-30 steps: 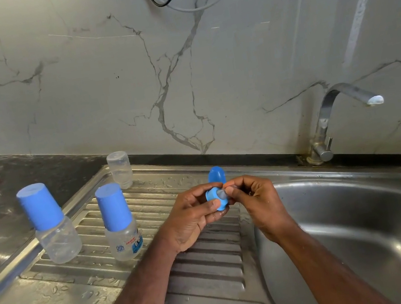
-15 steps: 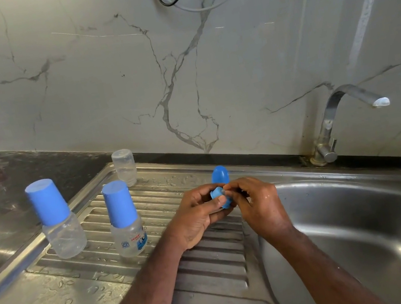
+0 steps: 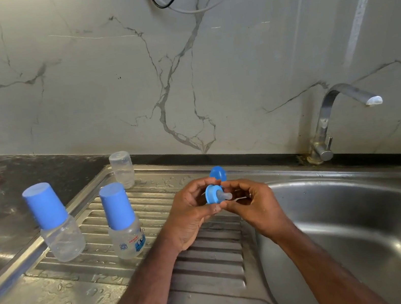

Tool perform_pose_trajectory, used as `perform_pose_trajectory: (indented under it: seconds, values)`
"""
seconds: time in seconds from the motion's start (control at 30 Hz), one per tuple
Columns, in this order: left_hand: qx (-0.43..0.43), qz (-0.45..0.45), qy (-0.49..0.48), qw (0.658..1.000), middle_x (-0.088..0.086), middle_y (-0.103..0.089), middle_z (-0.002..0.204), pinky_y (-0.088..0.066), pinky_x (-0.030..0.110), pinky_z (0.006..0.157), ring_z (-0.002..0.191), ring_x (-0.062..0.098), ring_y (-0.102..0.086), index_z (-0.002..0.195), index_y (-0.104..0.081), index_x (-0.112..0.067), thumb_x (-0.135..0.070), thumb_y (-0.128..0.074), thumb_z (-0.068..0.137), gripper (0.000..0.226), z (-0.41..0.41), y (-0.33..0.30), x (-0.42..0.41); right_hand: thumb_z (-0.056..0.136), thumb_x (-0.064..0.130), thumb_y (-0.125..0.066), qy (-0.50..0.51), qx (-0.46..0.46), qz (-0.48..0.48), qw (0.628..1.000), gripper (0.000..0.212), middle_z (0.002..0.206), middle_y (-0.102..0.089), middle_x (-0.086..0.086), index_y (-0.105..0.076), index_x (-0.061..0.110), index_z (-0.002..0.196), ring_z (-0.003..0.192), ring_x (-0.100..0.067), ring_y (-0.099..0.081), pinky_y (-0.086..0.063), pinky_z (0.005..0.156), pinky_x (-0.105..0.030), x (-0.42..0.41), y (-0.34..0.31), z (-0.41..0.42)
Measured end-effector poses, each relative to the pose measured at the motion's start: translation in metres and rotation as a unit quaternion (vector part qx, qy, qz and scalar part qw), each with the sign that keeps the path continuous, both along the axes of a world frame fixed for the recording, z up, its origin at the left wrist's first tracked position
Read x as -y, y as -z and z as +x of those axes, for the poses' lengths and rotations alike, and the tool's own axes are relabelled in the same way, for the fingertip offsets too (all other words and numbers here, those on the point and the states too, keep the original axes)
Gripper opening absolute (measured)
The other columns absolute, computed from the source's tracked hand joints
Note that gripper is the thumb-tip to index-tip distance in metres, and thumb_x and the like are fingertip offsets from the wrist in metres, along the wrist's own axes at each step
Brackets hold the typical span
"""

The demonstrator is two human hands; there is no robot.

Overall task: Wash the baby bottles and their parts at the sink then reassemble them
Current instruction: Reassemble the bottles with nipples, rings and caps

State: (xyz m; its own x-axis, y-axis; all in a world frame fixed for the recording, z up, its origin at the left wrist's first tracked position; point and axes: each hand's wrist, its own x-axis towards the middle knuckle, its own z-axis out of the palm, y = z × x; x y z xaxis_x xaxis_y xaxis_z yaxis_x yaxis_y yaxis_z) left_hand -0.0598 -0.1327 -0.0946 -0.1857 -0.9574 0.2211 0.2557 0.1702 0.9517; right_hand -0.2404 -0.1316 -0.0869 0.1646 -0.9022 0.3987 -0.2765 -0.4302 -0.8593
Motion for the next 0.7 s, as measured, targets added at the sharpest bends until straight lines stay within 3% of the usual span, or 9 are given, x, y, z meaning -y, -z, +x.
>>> perform_pose_trajectory:
  seconds: [0.13, 0.27, 0.47, 0.53, 0.7]
  values:
    - [-0.009, 0.019, 0.021, 1.0, 0.015, -0.07, 0.12, -0.058, 0.046, 0.092, 0.114, 0.034, -0.067, 0.127, -0.063, -0.002, 0.012, -0.069, 0.084, 0.045, 0.001, -0.002, -0.002, 0.088, 0.012, -0.075, 0.007, -0.005, -0.018, 1.0, 0.021, 0.102, -0.076, 0.008, -0.077, 0.018, 0.108, 0.097, -0.006, -0.071, -0.058, 0.091, -0.027, -0.001, -0.003, 0.001]
    - [0.0, 0.035, 0.072, 0.997, 0.019, -0.066, 0.124, -0.058, 0.042, 0.09, 0.114, 0.033, -0.067, 0.131, -0.06, 0.001, 0.011, -0.063, 0.089, 0.044, 0.0, -0.002, -0.004, 0.093, 0.013, -0.069, -0.012, -0.023, -0.004, 1.0, 0.007, 0.092, -0.075, 0.005, -0.075, 0.014, 0.097, 0.09, -0.011, -0.071, -0.059, 0.084, -0.026, 0.003, -0.001, -0.005]
    - [0.015, 0.035, 0.112, 0.993, 0.023, -0.062, 0.13, -0.056, 0.043, 0.096, 0.119, 0.036, -0.064, 0.134, -0.058, 0.0, 0.005, -0.062, 0.093, 0.042, 0.001, -0.003, -0.006, 0.099, 0.014, -0.063, -0.038, 0.001, 0.021, 0.999, 0.012, 0.091, -0.074, -0.002, -0.072, 0.007, 0.097, 0.087, -0.017, -0.071, -0.059, 0.078, -0.028, 0.001, -0.004, -0.008]
    - [-0.019, 0.039, 0.111, 0.993, 0.023, -0.063, 0.13, -0.055, 0.044, 0.097, 0.12, 0.038, -0.063, 0.133, -0.057, 0.002, 0.0, -0.06, 0.093, 0.04, 0.0, -0.004, -0.007, 0.098, 0.012, -0.064, -0.036, 0.01, -0.008, 0.999, 0.01, 0.092, -0.074, -0.003, -0.072, 0.006, 0.097, 0.088, -0.02, -0.071, -0.061, 0.08, -0.031, 0.0, -0.006, -0.006]
    - [-0.015, 0.039, 0.104, 0.994, 0.023, -0.062, 0.13, -0.052, 0.048, 0.102, 0.122, 0.036, -0.062, 0.132, -0.058, 0.002, -0.007, -0.06, 0.096, 0.037, -0.001, -0.002, -0.007, 0.094, 0.013, -0.07, 0.004, -0.153, -0.186, 0.971, 0.003, 0.091, -0.069, 0.007, -0.072, 0.011, 0.095, 0.085, -0.003, -0.065, -0.052, 0.076, -0.012, 0.0, -0.007, -0.007]
